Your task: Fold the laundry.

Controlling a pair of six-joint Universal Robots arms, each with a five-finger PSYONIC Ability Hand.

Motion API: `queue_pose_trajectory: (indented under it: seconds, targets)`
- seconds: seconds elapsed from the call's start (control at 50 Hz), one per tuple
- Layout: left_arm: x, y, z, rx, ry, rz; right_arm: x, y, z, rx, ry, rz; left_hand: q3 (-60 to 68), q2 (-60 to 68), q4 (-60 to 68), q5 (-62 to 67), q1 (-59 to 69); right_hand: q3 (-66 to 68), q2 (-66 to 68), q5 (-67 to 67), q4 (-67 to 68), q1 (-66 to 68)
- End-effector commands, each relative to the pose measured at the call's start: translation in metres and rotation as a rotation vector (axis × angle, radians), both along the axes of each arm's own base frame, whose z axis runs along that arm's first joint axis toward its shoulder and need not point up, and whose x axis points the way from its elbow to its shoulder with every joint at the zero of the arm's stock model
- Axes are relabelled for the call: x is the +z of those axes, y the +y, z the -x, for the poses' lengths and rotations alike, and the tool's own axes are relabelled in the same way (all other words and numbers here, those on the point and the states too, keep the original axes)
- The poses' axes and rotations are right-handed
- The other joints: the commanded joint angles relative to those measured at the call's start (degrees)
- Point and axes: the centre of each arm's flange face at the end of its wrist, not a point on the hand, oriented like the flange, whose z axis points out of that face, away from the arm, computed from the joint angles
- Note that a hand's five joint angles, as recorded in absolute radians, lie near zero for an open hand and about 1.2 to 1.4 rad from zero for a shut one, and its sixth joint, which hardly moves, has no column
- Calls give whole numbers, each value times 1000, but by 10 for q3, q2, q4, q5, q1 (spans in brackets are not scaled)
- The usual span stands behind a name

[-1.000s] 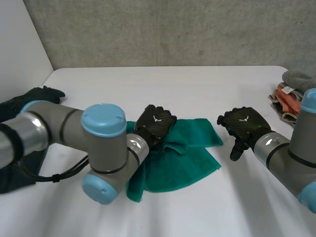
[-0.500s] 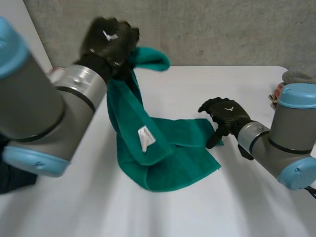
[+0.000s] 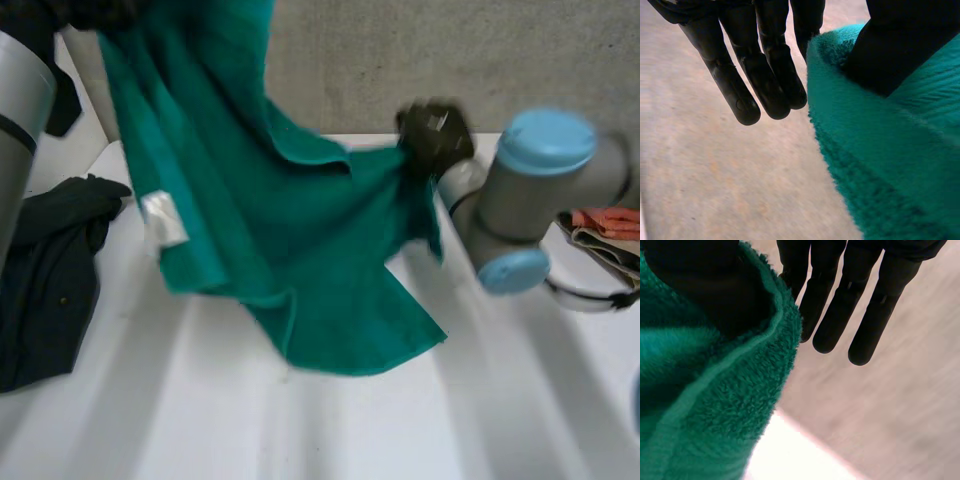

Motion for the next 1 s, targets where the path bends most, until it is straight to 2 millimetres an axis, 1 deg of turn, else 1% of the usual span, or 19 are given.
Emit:
queue_pose_trajectory:
  seconds: [0.02,0.08,0.12,0.14,0.2,0.22,0.28,0.3,0.36,0.38,0.42,0.44,0.46,0.52,0.54,0.6,0.68,0.82,1.0]
  targets:
    - [-1,-51,-26,69,137,78,117,1,29,-87,-96,403,116,112,111,143,131,121,126,137,115,148]
    - [-18,-72,-34,79,166,55,129,9,36,-67,-88,420,116,112,111,143,131,121,126,137,115,148]
    - [-34,-81,-35,77,165,6,127,14,40,-53,-73,398,116,112,111,143,131,121,126,137,115,148]
    - [-54,-87,-35,75,157,-58,121,20,43,-37,-56,366,116,112,111,143,131,121,126,137,115,148]
    - [-91,-92,-35,69,128,-171,107,28,46,-9,-24,310,116,112,111,143,131,121,126,137,115,148]
    - [-119,-92,-35,67,104,-252,93,33,46,14,1,262,116,112,111,143,131,121,126,137,115,148]
    - [-163,-88,-36,67,61,-376,60,43,47,51,54,150,116,112,111,143,131,121,126,137,115,148]
    - [-191,-84,-36,70,30,-450,36,49,48,72,90,73,116,112,111,143,131,121,126,137,115,148]
    - [-231,-77,-38,79,-25,-543,-1,59,49,107,144,-37,116,112,111,143,131,121,126,137,115,148]
    - [-252,-72,-39,87,-66,-586,-23,62,50,121,176,-90,116,112,111,143,131,121,126,137,115,148]
    - [-269,-69,-40,93,-112,-616,-43,65,50,133,207,-136,116,112,111,143,131,121,126,137,115,148]
    - [-276,-68,-40,92,-137,-624,-52,65,50,137,220,-154,91,88,87,118,107,121,126,137,115,148]
    - [-287,-64,-40,90,-187,-646,-66,66,50,138,249,-182,26,22,21,53,41,121,126,137,115,148]
    - [-292,-61,-41,83,-250,-655,-79,67,52,128,284,-222,-62,-65,-66,-35,-46,121,126,137,115,148]
    - [-290,-58,-40,71,-286,-652,-83,68,53,123,300,-243,-150,-154,-155,-124,-135,121,126,137,115,148]
    - [-280,-50,-37,44,-335,-630,-83,70,55,117,301,-267,-305,-309,-310,-279,-290,121,126,137,115,148]
    - [-272,-38,-30,0,-393,-587,-81,72,56,116,274,-281,-375,-378,-379,-348,-359,121,126,137,115,148]
    - [-277,-21,-14,-76,-563,-472,-80,75,57,118,257,-288,-382,-385,-386,-355,-366,121,126,137,115,148]
    - [-296,-2,3,-139,-812,-276,-79,75,59,114,260,-291,-348,-352,-353,-321,-333,121,126,137,115,148]
